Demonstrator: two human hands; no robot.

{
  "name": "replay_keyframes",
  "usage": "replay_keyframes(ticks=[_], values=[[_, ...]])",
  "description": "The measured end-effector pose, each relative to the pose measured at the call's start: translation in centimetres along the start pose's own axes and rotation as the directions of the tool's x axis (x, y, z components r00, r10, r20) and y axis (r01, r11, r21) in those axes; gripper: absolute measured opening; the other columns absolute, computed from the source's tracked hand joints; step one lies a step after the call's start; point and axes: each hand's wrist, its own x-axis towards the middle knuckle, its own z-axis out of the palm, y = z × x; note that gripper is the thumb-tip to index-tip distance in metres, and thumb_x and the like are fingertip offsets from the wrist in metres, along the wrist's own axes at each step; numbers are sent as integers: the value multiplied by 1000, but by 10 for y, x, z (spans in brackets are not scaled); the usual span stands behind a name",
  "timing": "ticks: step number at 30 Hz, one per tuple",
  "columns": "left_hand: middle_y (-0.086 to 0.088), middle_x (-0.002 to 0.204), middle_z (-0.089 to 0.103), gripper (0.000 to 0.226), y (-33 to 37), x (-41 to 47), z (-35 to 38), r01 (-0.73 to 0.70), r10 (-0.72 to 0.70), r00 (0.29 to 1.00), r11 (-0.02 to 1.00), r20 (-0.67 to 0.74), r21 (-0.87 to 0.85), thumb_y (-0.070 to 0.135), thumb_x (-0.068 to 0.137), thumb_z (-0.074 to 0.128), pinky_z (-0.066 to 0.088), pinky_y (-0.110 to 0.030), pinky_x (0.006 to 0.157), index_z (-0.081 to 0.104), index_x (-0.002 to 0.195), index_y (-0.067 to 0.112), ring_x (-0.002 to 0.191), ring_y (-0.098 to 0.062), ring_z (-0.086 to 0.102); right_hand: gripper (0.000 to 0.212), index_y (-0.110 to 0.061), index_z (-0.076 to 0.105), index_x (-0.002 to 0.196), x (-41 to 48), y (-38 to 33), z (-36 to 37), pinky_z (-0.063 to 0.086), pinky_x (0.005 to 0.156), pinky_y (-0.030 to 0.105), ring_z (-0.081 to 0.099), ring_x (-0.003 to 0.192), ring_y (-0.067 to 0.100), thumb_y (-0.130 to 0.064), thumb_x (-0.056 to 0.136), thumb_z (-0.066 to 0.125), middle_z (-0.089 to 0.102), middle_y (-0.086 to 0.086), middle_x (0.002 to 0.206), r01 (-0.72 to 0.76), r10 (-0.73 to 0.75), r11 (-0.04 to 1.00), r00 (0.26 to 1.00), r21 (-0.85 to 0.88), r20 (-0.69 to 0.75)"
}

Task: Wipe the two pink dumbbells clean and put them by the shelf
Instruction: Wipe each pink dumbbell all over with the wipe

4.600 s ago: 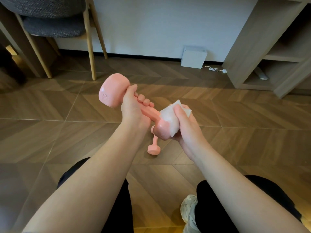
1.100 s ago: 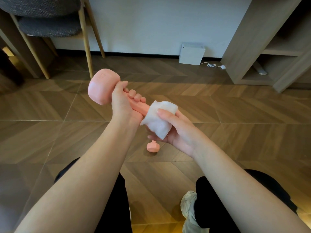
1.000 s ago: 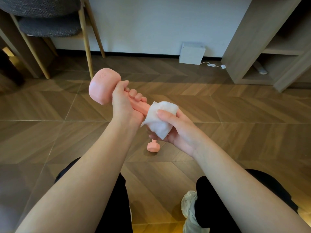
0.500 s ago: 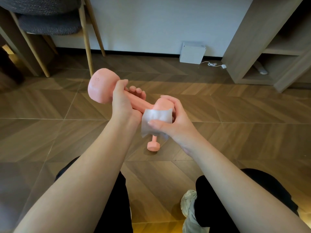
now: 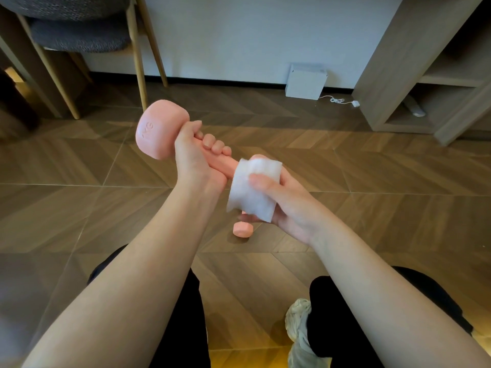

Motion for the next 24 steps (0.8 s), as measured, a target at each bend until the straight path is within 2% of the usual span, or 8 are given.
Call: replay_keyframes(ticks=[2,6,11,15,17,19,21,24], values=[[5,52,35,31,-1,-1,0,17,-17,1000,1000,-19,-22,18,91,55,37,-21,48,38,65,18,42,-12,33,32,-22,58,102,2,4,-1,55,69,40,62,95,26,-21,77,77,57,5,105,112,-114,988,993,-107,-13],[3,54,47,22,-7,-3,1,17,-19,996,1000,-86,-26,19,88,62,46,-22,53,47,72,15,47,-12,48,57,-22,54,117,2,9,-1,56,86,35,60,116,18,-26,68,82,59,-5,116,157,-188,968,971,-198,-150],[6,51,35,29,-6,-1,1,48,-53,996,997,-78,-57,20,91,57,36,-20,46,37,70,18,40,-11,33,60,-30,51,119,-3,9,5,54,81,21,60,110,1,-35,67,80,60,-11,119,191,-268,928,939,-319,-217],[6,51,29,33,-2,-1,2,32,-33,999,999,-35,-20,19,92,55,31,-22,47,34,67,19,42,-11,28,46,-31,54,119,0,7,8,58,87,36,65,108,10,-48,77,67,63,-5,123,137,-184,972,950,-193,-251],[6,51,28,33,-2,-1,2,34,-35,999,999,-32,-31,19,92,54,29,-24,50,33,66,19,43,-11,27,24,-32,60,109,1,5,9,55,86,45,67,99,16,-48,90,58,67,3,114,163,-196,972,961,-170,-195],[6,51,28,31,-1,0,0,36,-37,999,999,-33,-41,18,91,54,29,-24,50,34,67,19,42,-12,27,20,-31,61,108,2,4,11,54,85,51,65,93,19,-44,100,48,67,7,108,144,-163,984,964,-106,-208],[6,51,29,30,-1,1,-1,36,-38,999,999,-32,-38,18,91,54,30,-24,48,34,68,19,42,-12,27,29,-24,58,118,1,2,9,52,81,49,63,91,18,-44,100,47,67,5,107,108,-123,991,967,-78,-225],[6,50,28,31,-1,1,-1,44,-44,999,999,-7,-19,18,91,53,29,-23,46,34,67,19,42,-11,26,30,-14,60,107,0,2,5,48,73,40,61,83,17,-39,90,60,62,7,92,179,-201,968,973,-179,-113]])
